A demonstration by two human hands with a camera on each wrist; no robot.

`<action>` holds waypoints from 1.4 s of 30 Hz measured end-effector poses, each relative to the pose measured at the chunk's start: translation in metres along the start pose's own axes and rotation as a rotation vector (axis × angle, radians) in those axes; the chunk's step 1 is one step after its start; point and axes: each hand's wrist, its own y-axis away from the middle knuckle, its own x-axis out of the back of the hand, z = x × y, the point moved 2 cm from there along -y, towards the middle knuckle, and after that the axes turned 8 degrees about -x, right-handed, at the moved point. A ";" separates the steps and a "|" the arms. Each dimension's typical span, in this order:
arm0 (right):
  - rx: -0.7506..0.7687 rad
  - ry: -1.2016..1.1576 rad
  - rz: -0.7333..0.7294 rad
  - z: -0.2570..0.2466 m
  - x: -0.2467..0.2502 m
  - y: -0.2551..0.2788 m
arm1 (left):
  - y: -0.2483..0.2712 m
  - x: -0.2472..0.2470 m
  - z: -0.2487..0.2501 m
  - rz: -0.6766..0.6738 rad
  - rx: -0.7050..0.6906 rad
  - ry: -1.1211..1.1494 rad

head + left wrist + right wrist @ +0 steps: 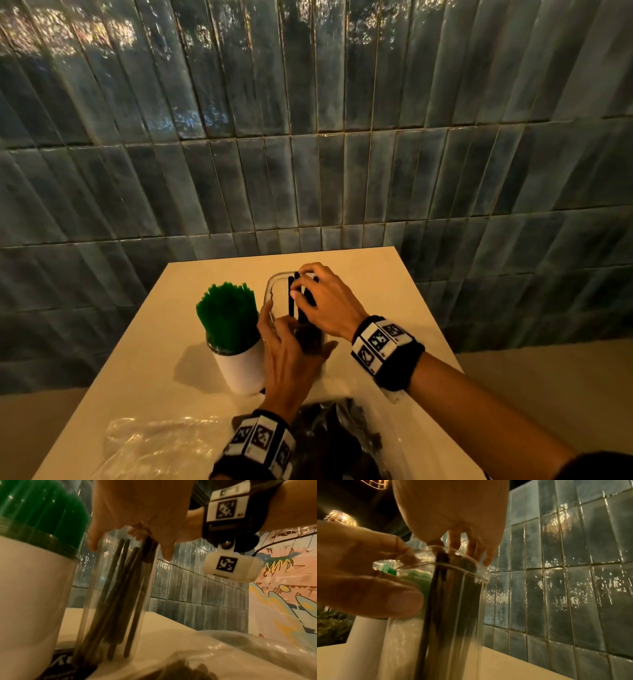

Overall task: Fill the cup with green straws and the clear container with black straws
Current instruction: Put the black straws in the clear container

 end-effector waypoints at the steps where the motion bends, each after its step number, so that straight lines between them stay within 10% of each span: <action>1: 0.013 -0.008 0.013 -0.001 0.004 0.007 | 0.003 0.000 0.001 0.010 0.013 0.018; 14: 0.136 0.104 0.048 0.002 0.010 0.136 | 0.072 0.014 -0.001 0.232 -0.575 0.259; 18: 0.072 0.127 0.052 -0.002 0.009 0.150 | 0.078 0.014 0.006 0.201 -0.598 0.329; 29: -0.190 0.090 -0.636 0.009 -0.008 0.134 | 0.079 0.016 0.012 -0.050 -0.643 0.390; 42: -0.015 0.022 -0.463 -0.003 0.016 0.119 | 0.074 0.017 0.010 -0.098 -0.663 0.314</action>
